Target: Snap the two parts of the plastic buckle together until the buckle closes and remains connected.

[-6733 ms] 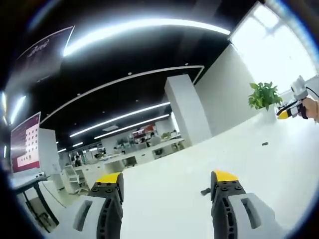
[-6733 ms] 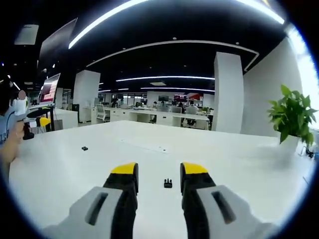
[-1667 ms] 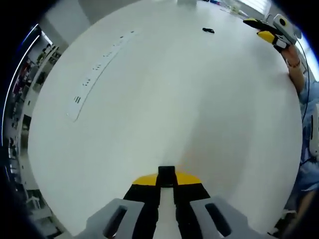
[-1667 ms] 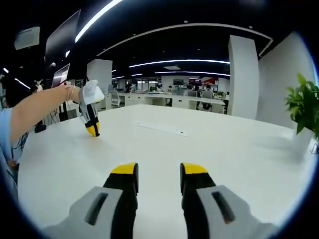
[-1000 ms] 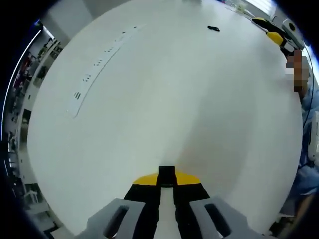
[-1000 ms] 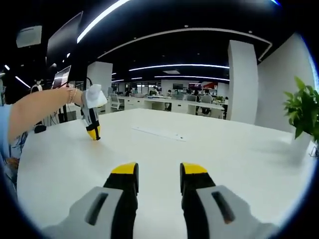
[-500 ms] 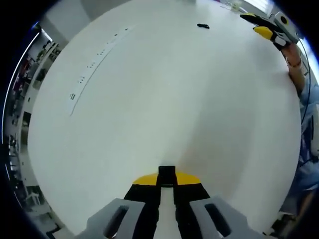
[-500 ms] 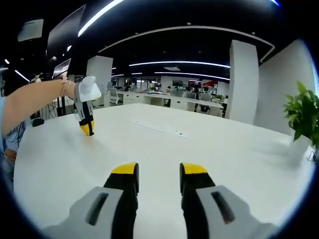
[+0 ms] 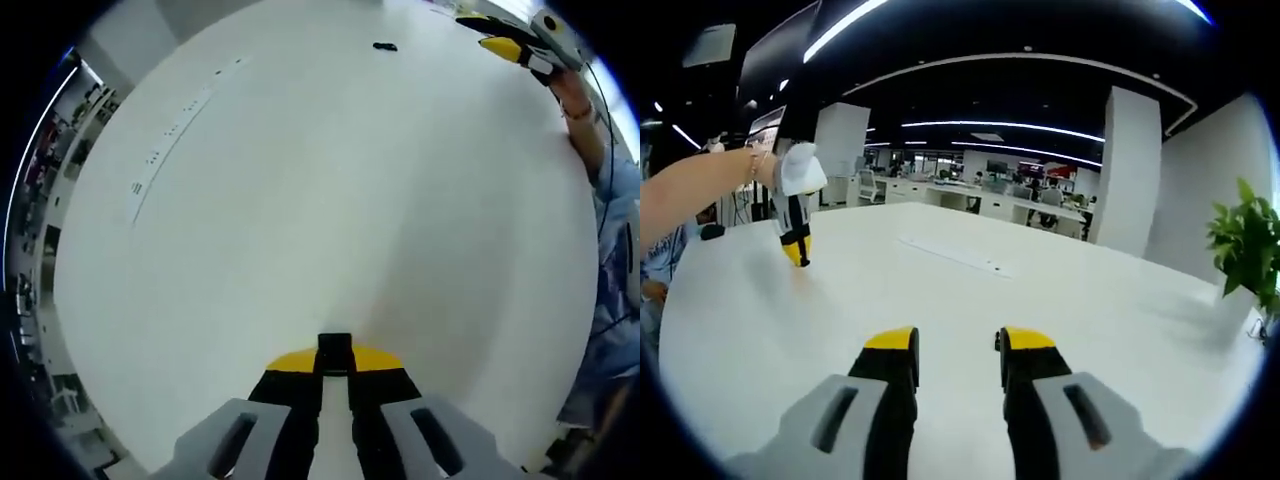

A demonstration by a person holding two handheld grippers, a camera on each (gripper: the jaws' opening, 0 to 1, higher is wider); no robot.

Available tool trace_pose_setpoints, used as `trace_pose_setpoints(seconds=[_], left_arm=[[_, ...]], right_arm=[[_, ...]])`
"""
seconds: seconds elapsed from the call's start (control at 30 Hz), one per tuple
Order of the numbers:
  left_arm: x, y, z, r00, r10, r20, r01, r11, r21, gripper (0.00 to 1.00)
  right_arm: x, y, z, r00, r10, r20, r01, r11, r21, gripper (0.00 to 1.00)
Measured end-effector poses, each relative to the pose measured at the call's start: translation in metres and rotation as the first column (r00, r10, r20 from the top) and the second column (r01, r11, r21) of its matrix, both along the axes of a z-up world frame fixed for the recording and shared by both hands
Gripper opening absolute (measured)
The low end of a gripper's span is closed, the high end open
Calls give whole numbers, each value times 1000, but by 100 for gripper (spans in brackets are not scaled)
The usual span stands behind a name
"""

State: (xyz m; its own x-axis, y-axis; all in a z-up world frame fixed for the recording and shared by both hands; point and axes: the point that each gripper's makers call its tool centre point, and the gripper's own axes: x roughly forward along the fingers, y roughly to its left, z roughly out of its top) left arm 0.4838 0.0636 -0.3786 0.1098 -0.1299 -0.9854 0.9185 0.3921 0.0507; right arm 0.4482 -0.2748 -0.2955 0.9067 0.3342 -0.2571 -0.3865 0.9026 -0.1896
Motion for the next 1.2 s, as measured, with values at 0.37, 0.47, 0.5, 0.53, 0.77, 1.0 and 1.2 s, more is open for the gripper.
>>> trace_pose_setpoints(seconds=[0.37,0.47,0.5,0.53,0.77,1.0,1.2], left_arm=[[-22,7,-1,1000,-8,10,8,999,-40,8],[-31,8,-1,1000,-17,24,18,999,-47,8],[-33,8,-1,999,-20,25,22,999,-49,8],[-36,9,-1,999,-29,27,30,998,-53,8],[-48,10,-2,999,-31,15,32,998,-59,8],[-64,12,-3,999,-33,8,33,996,-79,8],[-81,15,-4,999,-45,-8,44,994,-102,9]], right_arm=[[5,-8,0,999,-27,23,28,998,-50,32],[6,-13,2,998,-38,45,40,998,-55,32],[7,-14,2,998,-44,44,46,997,-58,32],[7,-18,1,998,-57,40,59,996,-62,32],[6,-19,8,997,-44,67,47,998,-40,32],[5,-23,11,996,-51,74,54,998,-28,32],[5,-36,17,991,-91,99,94,995,-25,32]])
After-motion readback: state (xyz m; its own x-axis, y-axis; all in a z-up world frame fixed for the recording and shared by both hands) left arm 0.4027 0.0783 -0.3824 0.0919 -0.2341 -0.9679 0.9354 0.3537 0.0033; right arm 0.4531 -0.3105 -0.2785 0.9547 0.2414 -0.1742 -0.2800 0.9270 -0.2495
